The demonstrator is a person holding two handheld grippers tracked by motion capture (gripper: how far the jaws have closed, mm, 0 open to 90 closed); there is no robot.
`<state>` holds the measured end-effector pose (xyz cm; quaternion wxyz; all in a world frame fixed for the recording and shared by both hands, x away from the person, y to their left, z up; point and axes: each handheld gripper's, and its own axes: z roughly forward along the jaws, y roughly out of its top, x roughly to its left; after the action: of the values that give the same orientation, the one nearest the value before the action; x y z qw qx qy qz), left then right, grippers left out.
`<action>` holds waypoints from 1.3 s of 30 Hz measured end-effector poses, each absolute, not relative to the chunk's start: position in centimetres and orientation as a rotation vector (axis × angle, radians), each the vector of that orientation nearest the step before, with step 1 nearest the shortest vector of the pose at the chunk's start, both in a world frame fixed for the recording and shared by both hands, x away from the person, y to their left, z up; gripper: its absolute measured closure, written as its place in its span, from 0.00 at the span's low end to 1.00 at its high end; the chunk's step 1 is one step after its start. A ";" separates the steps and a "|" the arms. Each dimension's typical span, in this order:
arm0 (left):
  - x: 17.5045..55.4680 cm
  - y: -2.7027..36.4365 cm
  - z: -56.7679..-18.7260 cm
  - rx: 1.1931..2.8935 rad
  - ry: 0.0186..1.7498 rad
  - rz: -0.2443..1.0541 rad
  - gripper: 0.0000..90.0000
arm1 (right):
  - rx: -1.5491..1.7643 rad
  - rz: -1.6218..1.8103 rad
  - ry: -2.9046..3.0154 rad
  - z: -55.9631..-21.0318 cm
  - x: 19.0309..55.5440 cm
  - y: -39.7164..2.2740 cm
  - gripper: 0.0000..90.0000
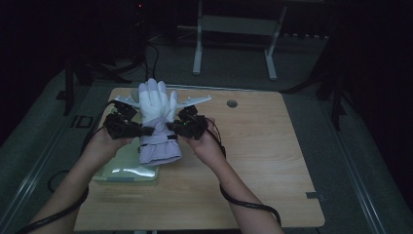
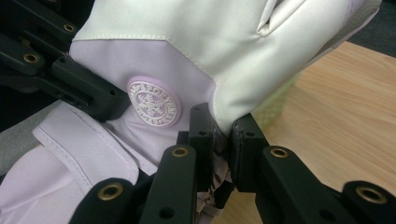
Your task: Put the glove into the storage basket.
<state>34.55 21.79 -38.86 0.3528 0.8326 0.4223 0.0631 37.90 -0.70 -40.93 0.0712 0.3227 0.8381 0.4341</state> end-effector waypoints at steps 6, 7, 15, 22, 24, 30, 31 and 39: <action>34.0 24.9 -39.0 2.153 1.138 0.177 0.88 | 0.949 1.299 2.550 -41.2 38.0 2.7 0.90; 34.0 25.4 -39.1 2.154 1.146 0.179 0.88 | 0.948 1.297 2.551 -41.3 38.0 3.3 0.90; 33.2 28.9 -40.1 2.144 1.201 0.189 0.88 | 0.908 1.292 2.593 -42.4 38.0 7.4 0.90; 33.4 30.6 -41.5 2.103 1.210 0.166 0.88 | 0.885 1.264 2.608 -43.1 38.3 9.2 0.90; 33.5 30.6 -42.4 2.095 1.213 0.151 0.88 | 0.889 1.251 2.613 -43.5 38.4 9.3 0.90; 34.2 30.3 -45.5 2.080 1.239 0.100 0.88 | 0.907 1.145 2.644 -45.8 38.8 9.4 0.90; 34.3 30.2 -46.0 2.076 1.245 0.092 0.88 | 0.912 1.135 2.647 -46.3 38.9 9.4 0.90; 35.0 30.3 -49.0 2.075 1.308 0.038 0.88 | 0.920 1.017 2.687 -49.0 39.3 10.3 0.90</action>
<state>35.01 30.25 -49.02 0.3374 0.7963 0.5018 0.0147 39.25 10.29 -49.02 0.0622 0.3044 0.8890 0.3365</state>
